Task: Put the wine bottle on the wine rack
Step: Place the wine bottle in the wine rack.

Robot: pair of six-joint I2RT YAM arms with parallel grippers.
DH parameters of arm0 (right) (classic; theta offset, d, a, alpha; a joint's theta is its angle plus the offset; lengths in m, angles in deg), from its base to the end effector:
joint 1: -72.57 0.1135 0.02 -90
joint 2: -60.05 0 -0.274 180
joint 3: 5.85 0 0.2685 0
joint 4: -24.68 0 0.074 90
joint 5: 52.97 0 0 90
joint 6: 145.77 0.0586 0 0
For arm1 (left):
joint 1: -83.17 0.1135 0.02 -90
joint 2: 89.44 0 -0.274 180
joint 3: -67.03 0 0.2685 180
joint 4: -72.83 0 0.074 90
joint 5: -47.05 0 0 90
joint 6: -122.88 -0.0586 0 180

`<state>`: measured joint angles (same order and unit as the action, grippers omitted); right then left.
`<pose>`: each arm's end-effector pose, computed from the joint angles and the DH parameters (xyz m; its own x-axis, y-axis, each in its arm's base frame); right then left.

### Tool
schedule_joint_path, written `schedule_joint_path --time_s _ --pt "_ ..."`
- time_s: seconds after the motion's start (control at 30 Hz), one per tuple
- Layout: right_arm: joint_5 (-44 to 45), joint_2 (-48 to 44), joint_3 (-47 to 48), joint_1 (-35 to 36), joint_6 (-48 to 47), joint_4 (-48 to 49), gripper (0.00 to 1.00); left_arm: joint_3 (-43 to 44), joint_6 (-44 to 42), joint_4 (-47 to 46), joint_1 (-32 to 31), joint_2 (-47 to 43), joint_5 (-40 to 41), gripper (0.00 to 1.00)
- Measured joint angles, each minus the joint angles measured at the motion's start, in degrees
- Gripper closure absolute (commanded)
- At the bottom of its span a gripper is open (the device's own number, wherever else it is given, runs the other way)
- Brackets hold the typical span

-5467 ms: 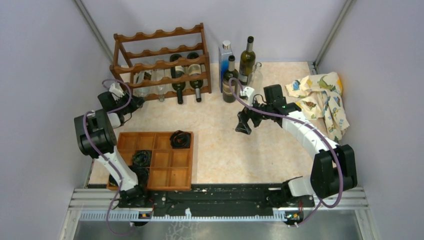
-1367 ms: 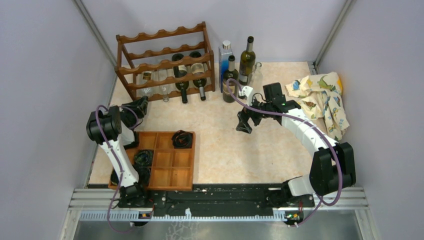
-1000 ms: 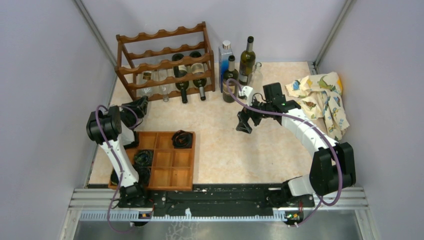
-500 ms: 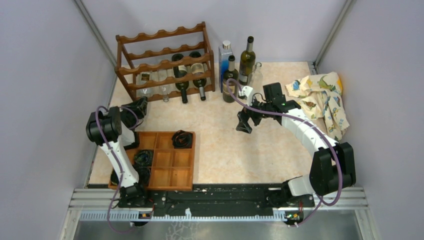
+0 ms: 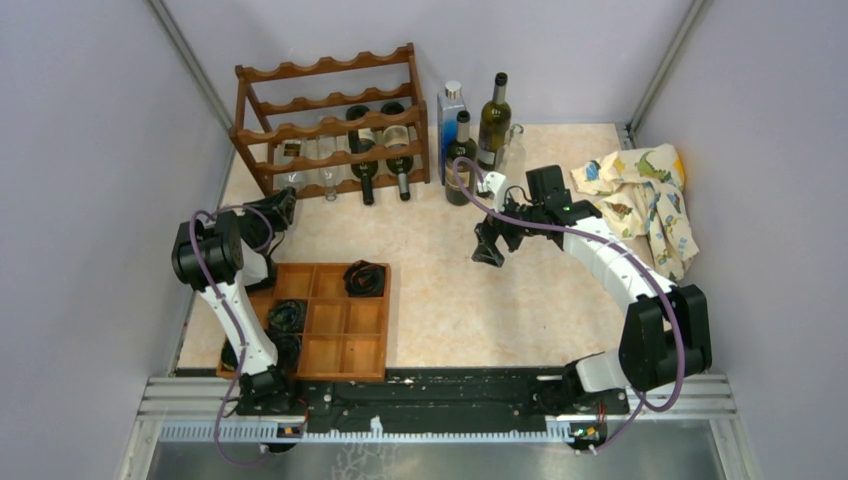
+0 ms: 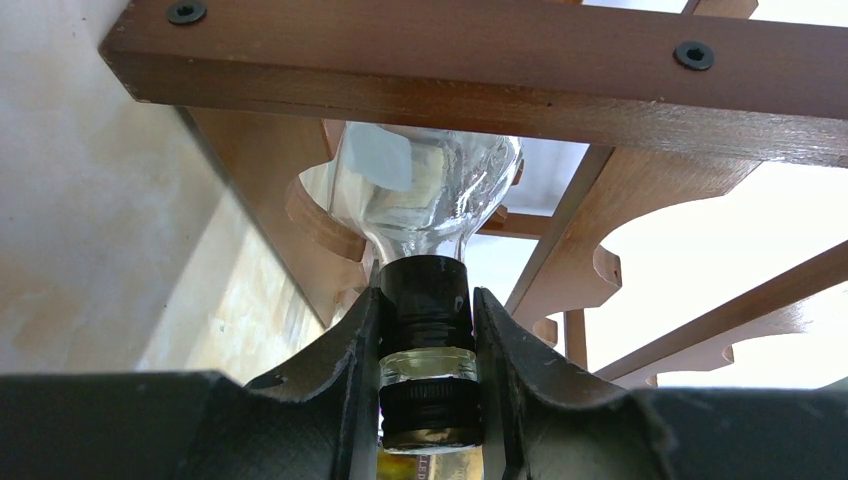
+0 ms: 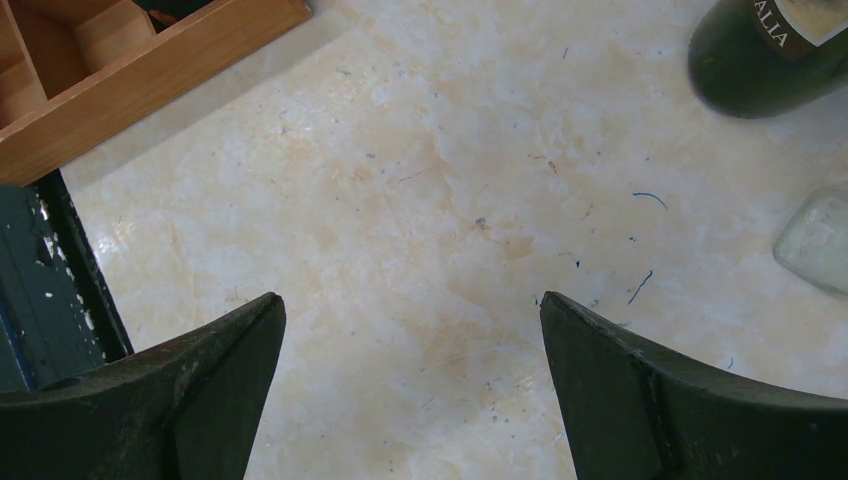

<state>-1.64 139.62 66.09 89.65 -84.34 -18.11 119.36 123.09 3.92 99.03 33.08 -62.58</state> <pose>0.2883 0.1269 0.2550 -0.3554 -0.4998 -0.7899 -0.8879 0.4445 0.1182 0.3781 0.0870 0.0890 -0.0656 -0.9978 0.0112 -0.0217 -0.0098 -0.9997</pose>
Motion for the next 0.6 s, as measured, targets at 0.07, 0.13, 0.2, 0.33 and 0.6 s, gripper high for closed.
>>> schedule_joint_path --time_s 0.07,0.13,0.2,0.33,0.6 --pt "0.0 0.0 0.0 0.0 0.0 0.0 0.04 0.0 0.0 0.0 0.0 0.0 -0.1 1.0" --pt "0.0 0.0 0.0 0.0 0.0 0.0 0.04 0.0 -0.4 0.0 0.0 0.0 -0.3 1.0" --pt "0.0 0.0 0.0 0.0 -0.3 0.0 0.04 0.0 -1.0 0.0 0.1 0.0 -0.7 1.0" --pt "0.0 0.0 0.0 0.0 -0.5 0.0 0.04 0.0 -1.8 0.0 0.6 0.0 -1.9 1.0" --pt "0.0 0.0 0.0 0.0 -0.8 0.0 0.04 0.8 -1.8 0.4 1.1 0.0 -3.8 1.0"
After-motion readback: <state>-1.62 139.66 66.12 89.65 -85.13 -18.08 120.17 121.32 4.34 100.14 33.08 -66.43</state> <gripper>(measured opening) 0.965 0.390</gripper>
